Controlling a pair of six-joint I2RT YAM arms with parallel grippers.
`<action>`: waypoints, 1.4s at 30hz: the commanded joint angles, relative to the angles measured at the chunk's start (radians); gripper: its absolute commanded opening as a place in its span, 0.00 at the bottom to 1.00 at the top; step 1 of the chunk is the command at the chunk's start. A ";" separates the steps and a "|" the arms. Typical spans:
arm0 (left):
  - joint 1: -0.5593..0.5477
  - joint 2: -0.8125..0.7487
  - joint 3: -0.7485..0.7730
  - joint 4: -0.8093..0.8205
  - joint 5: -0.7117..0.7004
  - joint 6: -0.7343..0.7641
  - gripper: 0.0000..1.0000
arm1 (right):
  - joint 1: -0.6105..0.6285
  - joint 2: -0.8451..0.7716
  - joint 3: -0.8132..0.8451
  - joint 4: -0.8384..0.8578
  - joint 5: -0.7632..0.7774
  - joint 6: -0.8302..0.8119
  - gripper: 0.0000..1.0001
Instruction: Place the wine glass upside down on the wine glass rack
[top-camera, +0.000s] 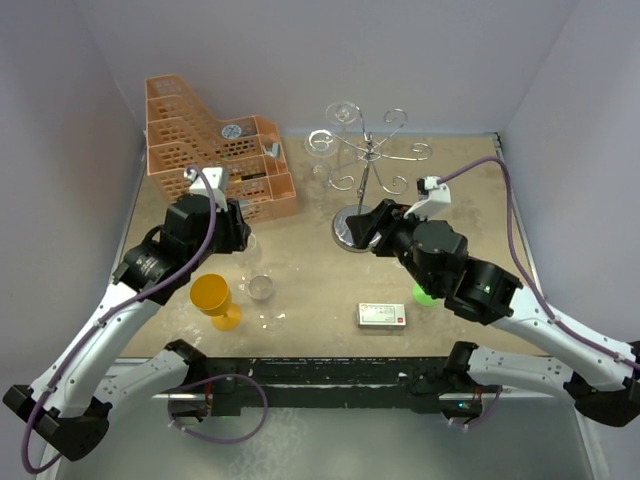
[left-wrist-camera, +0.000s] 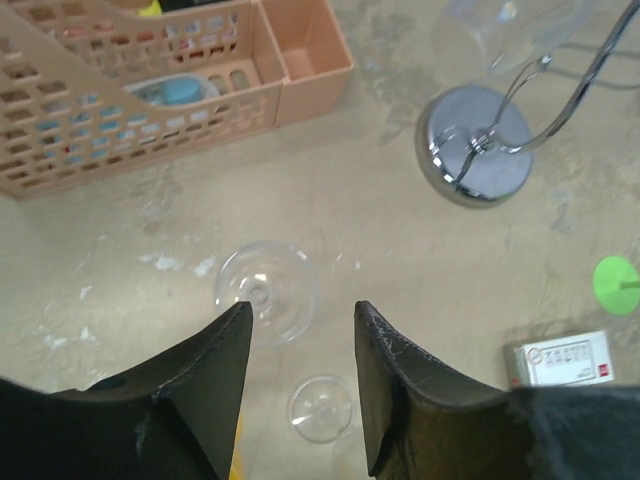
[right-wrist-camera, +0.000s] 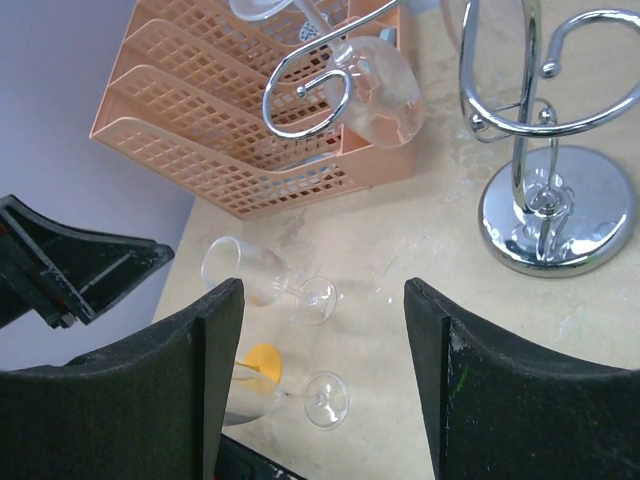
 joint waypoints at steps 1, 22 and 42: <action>0.000 0.000 -0.020 -0.107 -0.022 -0.053 0.41 | -0.002 0.028 -0.006 0.070 -0.029 0.024 0.68; 0.000 0.241 -0.049 0.026 -0.008 -0.035 0.29 | -0.002 0.023 -0.026 0.074 0.035 0.004 0.68; 0.000 0.121 -0.043 0.170 0.226 -0.073 0.05 | -0.002 -0.010 -0.081 0.170 -0.033 0.109 0.67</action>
